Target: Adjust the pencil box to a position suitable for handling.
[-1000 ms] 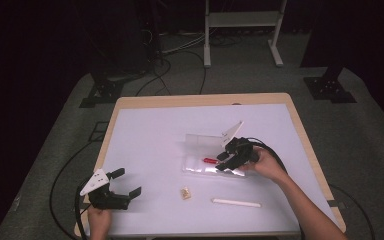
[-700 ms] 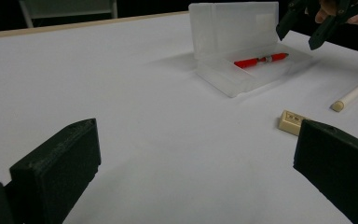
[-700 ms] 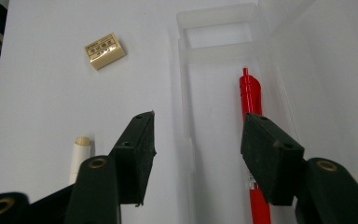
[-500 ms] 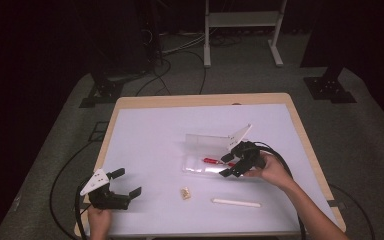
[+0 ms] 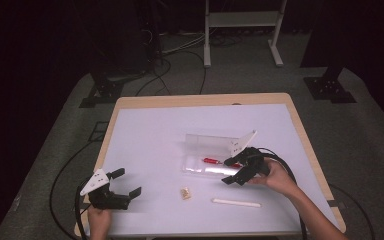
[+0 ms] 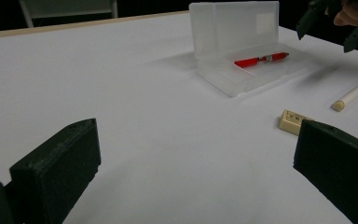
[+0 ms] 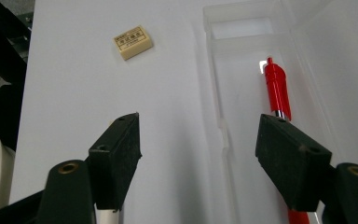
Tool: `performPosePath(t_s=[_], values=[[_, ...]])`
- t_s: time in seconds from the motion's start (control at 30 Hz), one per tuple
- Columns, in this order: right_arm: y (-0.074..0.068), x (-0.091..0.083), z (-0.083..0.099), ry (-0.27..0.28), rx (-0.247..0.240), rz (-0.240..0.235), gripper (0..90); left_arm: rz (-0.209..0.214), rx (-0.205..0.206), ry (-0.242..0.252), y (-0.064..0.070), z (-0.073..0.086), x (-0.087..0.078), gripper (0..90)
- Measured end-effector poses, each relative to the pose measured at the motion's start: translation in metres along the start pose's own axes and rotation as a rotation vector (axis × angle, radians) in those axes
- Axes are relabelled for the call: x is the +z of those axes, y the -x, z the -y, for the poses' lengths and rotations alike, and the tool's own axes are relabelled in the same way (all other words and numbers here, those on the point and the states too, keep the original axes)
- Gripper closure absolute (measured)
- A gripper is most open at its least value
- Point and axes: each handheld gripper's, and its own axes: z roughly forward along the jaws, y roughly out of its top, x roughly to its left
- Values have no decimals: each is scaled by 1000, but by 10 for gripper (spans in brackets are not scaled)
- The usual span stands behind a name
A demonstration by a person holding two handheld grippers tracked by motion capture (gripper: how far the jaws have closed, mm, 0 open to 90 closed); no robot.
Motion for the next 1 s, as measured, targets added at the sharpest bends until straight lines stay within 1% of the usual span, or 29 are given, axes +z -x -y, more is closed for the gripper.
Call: performPosePath(t_s=[0.33,0.47,0.7,0.8,1.0], values=[[-10,-3,7,21,10,-4,262,1,-2,3,0,0,0,1],[-17,-1,11,13,6,-4,234,1,-4,4,0,0,0,0],[-24,0,15,9,-1,-2,214,1,-3,0,0,0,0,0],[-27,1,18,4,-12,-1,195,1,-3,0,0,0,0,0],[-32,1,21,3,-18,16,158,2,-3,1,0,0,0,0]])
